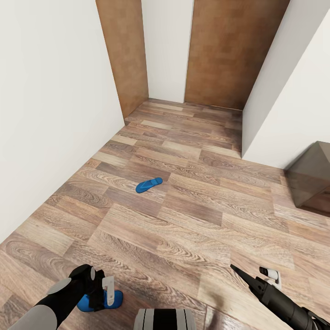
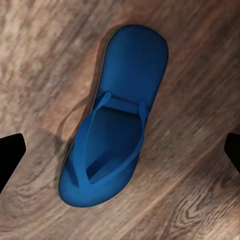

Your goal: In the bedroom, move the book from the bed onto either nightstand, and place the two sandals side by side next to the bed.

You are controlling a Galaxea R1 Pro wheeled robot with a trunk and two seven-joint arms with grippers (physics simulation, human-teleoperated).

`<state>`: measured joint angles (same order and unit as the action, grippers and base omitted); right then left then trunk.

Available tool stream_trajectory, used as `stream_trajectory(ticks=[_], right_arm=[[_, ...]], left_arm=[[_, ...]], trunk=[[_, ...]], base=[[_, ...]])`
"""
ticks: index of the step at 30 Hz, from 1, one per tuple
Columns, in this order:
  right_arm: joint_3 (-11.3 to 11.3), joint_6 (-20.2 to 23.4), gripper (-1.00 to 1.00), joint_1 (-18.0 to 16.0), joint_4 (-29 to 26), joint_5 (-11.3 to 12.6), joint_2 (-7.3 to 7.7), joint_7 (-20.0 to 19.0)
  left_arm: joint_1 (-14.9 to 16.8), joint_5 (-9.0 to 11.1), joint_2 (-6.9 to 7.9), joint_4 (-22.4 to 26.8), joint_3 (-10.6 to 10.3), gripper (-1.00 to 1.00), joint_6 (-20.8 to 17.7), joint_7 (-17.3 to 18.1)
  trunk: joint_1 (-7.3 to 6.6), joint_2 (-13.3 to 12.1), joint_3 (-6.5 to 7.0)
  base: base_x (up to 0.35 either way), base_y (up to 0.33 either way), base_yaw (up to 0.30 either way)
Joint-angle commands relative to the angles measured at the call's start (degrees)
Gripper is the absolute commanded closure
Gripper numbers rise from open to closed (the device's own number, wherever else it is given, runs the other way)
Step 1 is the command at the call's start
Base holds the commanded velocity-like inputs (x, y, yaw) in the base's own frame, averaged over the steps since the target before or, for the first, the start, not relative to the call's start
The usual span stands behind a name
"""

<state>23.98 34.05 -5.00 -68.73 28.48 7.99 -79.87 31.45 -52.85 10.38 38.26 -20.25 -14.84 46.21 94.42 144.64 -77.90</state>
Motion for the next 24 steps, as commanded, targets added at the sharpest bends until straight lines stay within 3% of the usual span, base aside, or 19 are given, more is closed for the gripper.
stream_trajectory(ticks=[1, 16, 24], right_arm=[[0.01, 0.57, -1.00, -0.02, 0.00, 0.17, 0.00, -0.11], [0.01, 0.49, -1.00, -0.01, 0.01, 0.11, 0.00, -0.11], [0.01, 0.49, -1.00, -0.01, 0.06, 0.09, 0.07, -0.11]], left_arm=[[0.02, 0.03, 0.13, 0.13, -0.26, -1.00, -0.48, 0.20], [0.02, -0.01, 0.77, 0.11, -0.23, -1.00, -0.48, 0.19], [0.02, -0.01, 0.80, 0.13, -0.22, -1.00, -0.60, 0.19]], trunk=[[-0.01, 0.02, -0.04], [-0.01, 0.02, -0.04], [0.20, 0.12, -1.81]], base=[[0.000, 0.000, 0.000], [0.000, 0.000, 0.000], [0.000, 0.000, 0.000]])
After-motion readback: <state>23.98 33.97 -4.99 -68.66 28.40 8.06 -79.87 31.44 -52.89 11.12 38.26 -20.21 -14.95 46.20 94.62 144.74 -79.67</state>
